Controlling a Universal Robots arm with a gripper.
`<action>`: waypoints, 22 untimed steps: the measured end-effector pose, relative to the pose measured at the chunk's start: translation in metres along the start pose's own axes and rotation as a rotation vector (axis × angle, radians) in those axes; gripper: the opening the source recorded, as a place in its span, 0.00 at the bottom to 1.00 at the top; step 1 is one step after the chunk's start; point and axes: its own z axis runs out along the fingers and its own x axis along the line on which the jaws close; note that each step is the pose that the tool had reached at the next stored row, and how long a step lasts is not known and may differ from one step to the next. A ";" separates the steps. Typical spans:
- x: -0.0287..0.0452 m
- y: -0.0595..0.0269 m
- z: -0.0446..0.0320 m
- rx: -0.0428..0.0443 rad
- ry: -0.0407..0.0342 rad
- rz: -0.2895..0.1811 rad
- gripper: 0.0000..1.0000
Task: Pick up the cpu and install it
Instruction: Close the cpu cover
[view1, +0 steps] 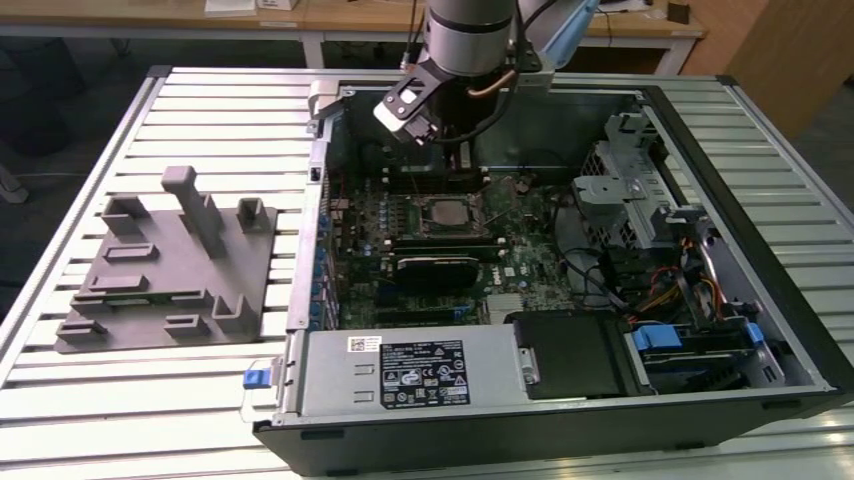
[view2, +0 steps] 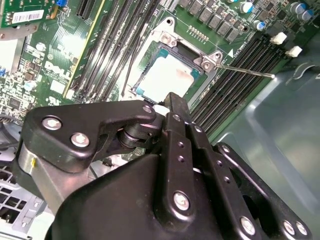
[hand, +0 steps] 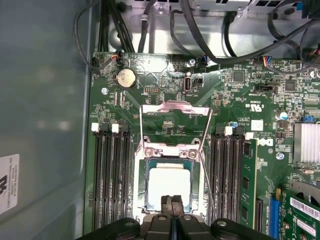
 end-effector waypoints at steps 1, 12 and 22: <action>0.0000 0.0000 -0.0012 0.0000 0.0000 0.000 0.11; 0.0001 0.0003 -0.0121 0.0032 0.0001 0.000 0.11; 0.0001 0.0004 -0.0201 0.0054 0.0002 0.000 0.11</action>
